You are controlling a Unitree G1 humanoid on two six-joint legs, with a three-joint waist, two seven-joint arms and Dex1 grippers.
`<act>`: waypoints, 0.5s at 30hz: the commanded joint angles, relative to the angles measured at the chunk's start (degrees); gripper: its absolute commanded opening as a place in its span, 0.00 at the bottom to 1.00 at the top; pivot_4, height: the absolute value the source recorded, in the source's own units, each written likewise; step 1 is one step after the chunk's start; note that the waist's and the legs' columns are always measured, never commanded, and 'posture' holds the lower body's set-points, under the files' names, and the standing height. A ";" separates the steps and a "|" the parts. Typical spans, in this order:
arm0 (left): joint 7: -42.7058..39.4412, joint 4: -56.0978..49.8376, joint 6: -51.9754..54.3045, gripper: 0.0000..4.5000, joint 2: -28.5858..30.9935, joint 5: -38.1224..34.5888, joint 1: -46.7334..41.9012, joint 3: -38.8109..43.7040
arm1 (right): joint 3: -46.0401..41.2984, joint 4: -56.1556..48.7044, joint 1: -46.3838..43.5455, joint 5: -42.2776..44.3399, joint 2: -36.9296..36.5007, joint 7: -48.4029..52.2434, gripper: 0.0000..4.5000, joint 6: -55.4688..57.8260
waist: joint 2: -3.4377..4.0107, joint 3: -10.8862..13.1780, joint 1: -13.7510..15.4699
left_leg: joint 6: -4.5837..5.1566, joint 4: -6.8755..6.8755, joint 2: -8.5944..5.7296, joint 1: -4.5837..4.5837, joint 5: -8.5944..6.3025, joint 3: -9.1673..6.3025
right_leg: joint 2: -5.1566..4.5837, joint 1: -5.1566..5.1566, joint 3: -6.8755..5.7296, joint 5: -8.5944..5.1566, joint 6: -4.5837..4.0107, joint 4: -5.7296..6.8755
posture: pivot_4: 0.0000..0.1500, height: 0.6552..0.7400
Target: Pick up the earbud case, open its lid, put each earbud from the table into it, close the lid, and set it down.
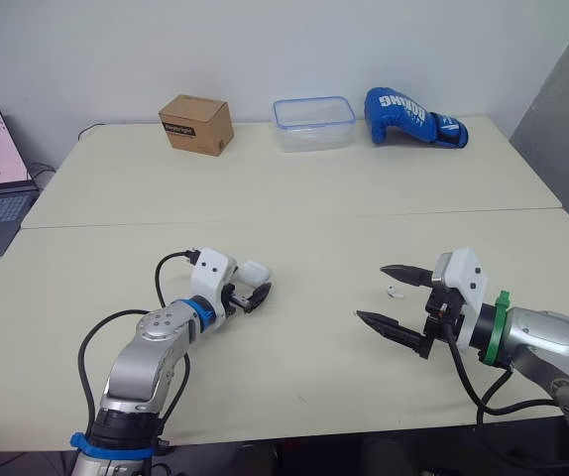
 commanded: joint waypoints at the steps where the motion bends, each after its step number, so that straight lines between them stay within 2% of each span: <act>1: 0.00 -2.25 -0.09 1.00 1.02 0.81 -0.23 -0.74 | 0.00 -1.12 -0.16 -0.22 -0.10 0.54 1.00 -1.84 | 0.00 0.00 0.00 | 0.00 0.00 0.00 0.00 0.00 0.00 | 0.00 0.00 0.00 0.00 0.00 0.00 | 1.00 0.89; 15: -0.94 1.10 0.67 1.00 1.73 1.55 -1.21 -1.57 | 0.08 -1.52 0.21 -0.04 -0.19 0.09 1.00 -1.88 | 0.00 0.00 0.00 | 0.00 0.00 0.00 0.00 0.00 -0.01 | 0.00 0.00 0.00 0.00 0.00 0.00 | 1.00 0.89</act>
